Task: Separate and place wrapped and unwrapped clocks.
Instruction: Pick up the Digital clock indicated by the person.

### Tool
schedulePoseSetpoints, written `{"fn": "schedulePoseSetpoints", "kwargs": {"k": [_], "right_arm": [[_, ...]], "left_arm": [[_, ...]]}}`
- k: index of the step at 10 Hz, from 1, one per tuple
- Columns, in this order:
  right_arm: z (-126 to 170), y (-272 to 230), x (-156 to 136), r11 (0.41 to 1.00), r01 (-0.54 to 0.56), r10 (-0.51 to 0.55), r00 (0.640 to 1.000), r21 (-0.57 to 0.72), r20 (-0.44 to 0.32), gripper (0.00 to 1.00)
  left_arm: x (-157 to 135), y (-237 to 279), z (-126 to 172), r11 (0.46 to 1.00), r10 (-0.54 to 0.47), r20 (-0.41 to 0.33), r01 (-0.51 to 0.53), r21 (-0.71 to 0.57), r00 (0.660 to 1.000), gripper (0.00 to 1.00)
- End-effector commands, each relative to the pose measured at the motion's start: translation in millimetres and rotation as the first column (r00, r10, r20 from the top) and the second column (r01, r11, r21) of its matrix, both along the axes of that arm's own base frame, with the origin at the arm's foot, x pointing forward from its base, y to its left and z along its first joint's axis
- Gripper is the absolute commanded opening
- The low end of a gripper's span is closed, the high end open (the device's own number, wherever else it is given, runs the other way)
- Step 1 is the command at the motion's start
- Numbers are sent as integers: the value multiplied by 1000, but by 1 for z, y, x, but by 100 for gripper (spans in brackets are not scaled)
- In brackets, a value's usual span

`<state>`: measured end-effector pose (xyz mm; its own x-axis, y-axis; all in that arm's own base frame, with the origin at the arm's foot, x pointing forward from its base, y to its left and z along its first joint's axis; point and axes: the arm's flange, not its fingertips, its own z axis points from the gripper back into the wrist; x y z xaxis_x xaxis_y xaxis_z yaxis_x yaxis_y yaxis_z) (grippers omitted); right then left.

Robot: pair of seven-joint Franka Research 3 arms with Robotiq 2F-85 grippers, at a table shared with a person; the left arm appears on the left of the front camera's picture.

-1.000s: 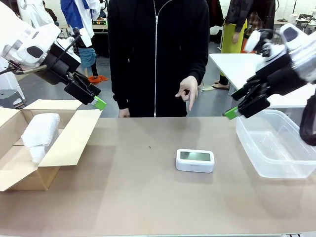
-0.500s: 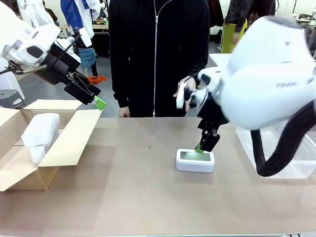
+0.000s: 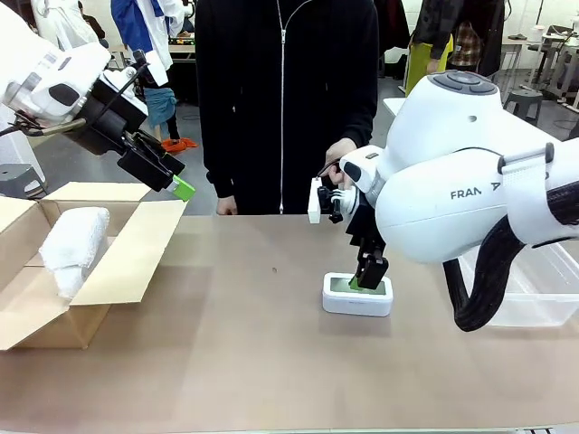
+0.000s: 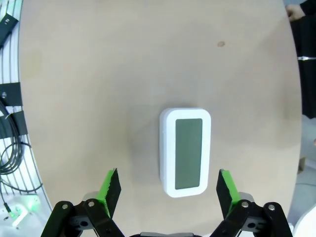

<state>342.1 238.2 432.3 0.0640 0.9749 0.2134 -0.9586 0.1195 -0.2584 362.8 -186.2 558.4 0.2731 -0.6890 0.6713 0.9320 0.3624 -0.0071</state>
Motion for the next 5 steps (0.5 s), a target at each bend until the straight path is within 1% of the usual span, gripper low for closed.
{"fn": "schedulePoseSetpoints", "kwargs": {"k": [1, 2, 3, 5], "right_arm": [[-4, 2, 3, 1000, -1, 1, 1000, 5, 8, 100], [-15, -3, 22, 999, -22, 21, 999, -29, -43, 100], [-26, -8, 34, 998, -52, 49, 995, -33, -85, 100], [-44, -14, 43, 996, -86, 81, 990, -32, -113, 100]], "left_arm": [[-2, 0, -1, 1000, 0, -1, 0, 1, 1000, 100], [-2, 0, -1, 1000, 0, -1, 0, 1, 1000, 100], [-2, 0, -1, 1000, 0, -1, 0, 1, 1000, 100], [-2, 0, -1, 1000, 0, -1, 0, 1, 1000, 100]]}}
